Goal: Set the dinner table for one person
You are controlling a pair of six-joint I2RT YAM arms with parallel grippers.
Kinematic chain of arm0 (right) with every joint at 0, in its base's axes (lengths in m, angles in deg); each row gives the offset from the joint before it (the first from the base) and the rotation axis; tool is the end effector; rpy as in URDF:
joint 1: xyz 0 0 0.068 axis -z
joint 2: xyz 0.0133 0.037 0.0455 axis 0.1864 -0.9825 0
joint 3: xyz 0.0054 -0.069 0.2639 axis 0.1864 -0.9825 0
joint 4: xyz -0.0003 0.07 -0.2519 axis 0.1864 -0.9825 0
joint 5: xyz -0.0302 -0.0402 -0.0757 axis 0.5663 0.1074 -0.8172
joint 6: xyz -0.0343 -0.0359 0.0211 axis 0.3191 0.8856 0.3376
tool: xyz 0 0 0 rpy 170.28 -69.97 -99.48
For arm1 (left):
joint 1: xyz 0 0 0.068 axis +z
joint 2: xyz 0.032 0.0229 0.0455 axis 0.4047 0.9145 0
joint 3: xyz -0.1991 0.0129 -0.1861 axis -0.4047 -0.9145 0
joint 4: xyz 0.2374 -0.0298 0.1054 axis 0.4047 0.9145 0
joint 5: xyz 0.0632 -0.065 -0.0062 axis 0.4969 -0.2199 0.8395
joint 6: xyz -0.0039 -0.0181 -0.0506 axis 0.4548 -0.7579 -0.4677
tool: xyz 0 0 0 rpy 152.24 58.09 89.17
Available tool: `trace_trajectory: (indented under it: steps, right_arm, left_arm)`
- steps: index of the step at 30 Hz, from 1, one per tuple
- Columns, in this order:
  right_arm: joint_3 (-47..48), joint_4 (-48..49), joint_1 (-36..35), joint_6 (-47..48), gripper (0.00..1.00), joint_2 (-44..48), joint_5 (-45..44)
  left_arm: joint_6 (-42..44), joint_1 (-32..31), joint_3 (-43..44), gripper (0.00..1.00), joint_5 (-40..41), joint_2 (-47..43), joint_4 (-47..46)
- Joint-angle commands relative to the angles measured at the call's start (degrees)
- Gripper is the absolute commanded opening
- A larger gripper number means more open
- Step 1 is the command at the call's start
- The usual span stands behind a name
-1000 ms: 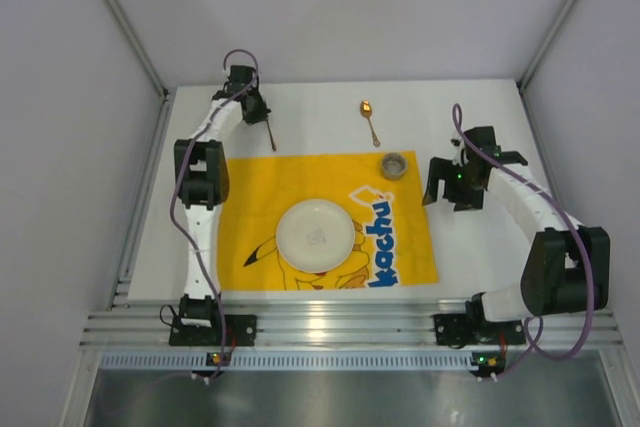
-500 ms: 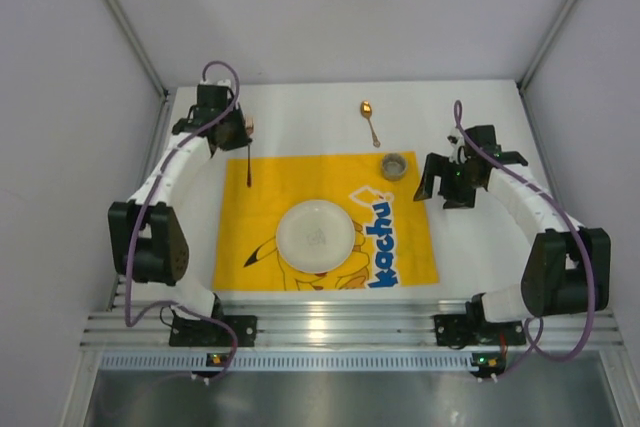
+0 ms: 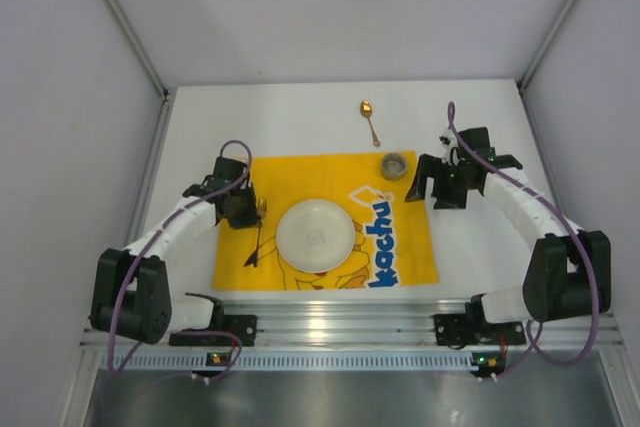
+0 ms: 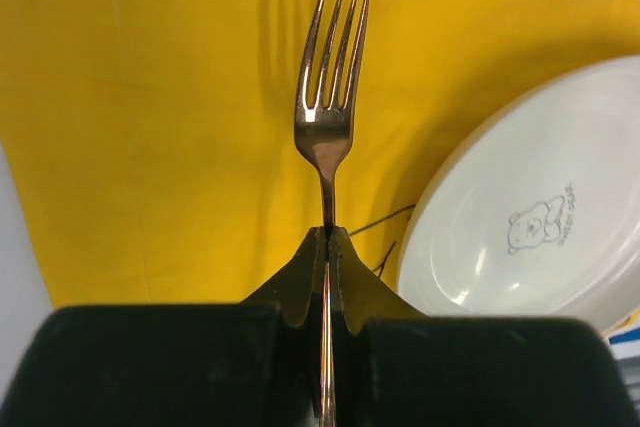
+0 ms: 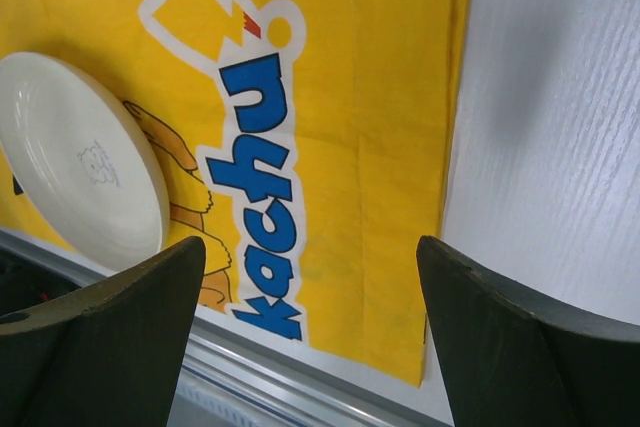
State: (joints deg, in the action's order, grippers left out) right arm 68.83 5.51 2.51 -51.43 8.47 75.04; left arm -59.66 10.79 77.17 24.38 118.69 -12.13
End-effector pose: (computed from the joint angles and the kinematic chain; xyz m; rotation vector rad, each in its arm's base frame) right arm 0.2678 0.0516 0.2357 0.1089 2.6801 0.6333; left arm 0.2319 -0.0578 0.1973 -0.2501 2.6866 -0.3567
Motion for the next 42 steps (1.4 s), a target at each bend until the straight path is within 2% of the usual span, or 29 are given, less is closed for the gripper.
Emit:
trace_trajectory:
  steps: [1, 6, 7, 8, 12, 15, 17, 22, 25, 26, 28, 29, 32, 35, 39, 42]
  right_arm:
    - [-1.5, 1.5, -0.7, 0.7, 0.87, 4.3, -0.5]
    - [-4.5, 1.3, -0.7, 0.0, 0.88, 8.1, -1.1]
    - [-4.7, 1.3, -0.7, -0.1, 0.88, 8.3, -1.2]
    - [-4.6, 1.3, -0.7, -0.2, 0.88, 8.5, -1.6]
    - [-0.5, 1.3, -0.7, 0.7, 0.88, 6.6, -2.5]
    - [5.9, 1.3, -0.7, 1.3, 0.88, 2.8, -2.0]
    - [12.0, 1.4, -0.7, 1.0, 0.89, -0.1, -0.8]
    - [26.5, 2.5, -2.6, -0.8, 0.88, -14.4, -1.7]
    - [39.0, 1.6, -5.3, -0.9, 0.87, -25.7, -5.1]
    - [46.6, -0.3, -6.7, -0.8, 0.86, -32.0, -7.6]
    - [55.1, -2.4, -7.8, -0.7, 0.86, -38.6, -10.2]
    - [63.5, -4.3, -8.7, -0.8, 0.85, -45.0, -12.1]
    - [77.0, -5.9, -9.3, -2.8, 0.83, -55.8, -13.5]
    - [82.3, -3.2, -10.0, -4.6, 0.77, -61.3, -15.6]
    - [82.9, 2.0, -12.4, -2.8, 0.73, -63.7, -22.5]
    - [84.7, 3.2, -14.1, -2.3, 0.67, -66.5, -26.4]
  left_arm:
    - [-0.9, 0.0, 3.2, 0.0, 3.7, 3.3, -2.0]
    - [-2.0, -0.1, 3.1, 0.0, 8.4, 8.2, 0.5]
    - [-2.7, -0.1, 3.1, 0.04, 8.5, 8.3, 0.4]
    - [-3.0, -0.1, 3.2, 0.18, 8.4, 8.5, 0.4]
    - [-3.6, -0.1, 4.1, 0.57, 6.5, 8.5, 1.1]
    - [-3.7, -0.1, 5.4, 0.68, 6.5, 7.6, 2.7]
    - [-4.0, -0.1, 7.2, 0.69, 5.2, 7.3, 4.1]
    - [-5.6, -0.1, 11.3, 0.64, 0.9, 7.6, 4.7]
    - [-5.7, -0.1, 13.0, 0.63, -1.0, 7.8, 5.0]
    - [-5.7, -0.2, 13.5, 0.62, -1.2, 7.8, 5.4]
    - [-5.7, -0.1, 13.8, 0.61, -2.1, 7.6, 6.0]
    - [-5.7, -0.1, 13.5, 0.6, -2.5, 7.2, 6.2]
    - [-6.0, -0.1, 11.8, 0.6, -3.6, 5.5, 6.0]
    - [-5.9, -0.2, 10.6, 0.59, -4.8, 4.9, 5.5]
    - [-3.8, -0.2, 10.6, 0.59, -5.2, 5.1, 6.5]
    - [-2.0, -0.2, 12.0, 0.58, -5.1, 6.6, 7.6]
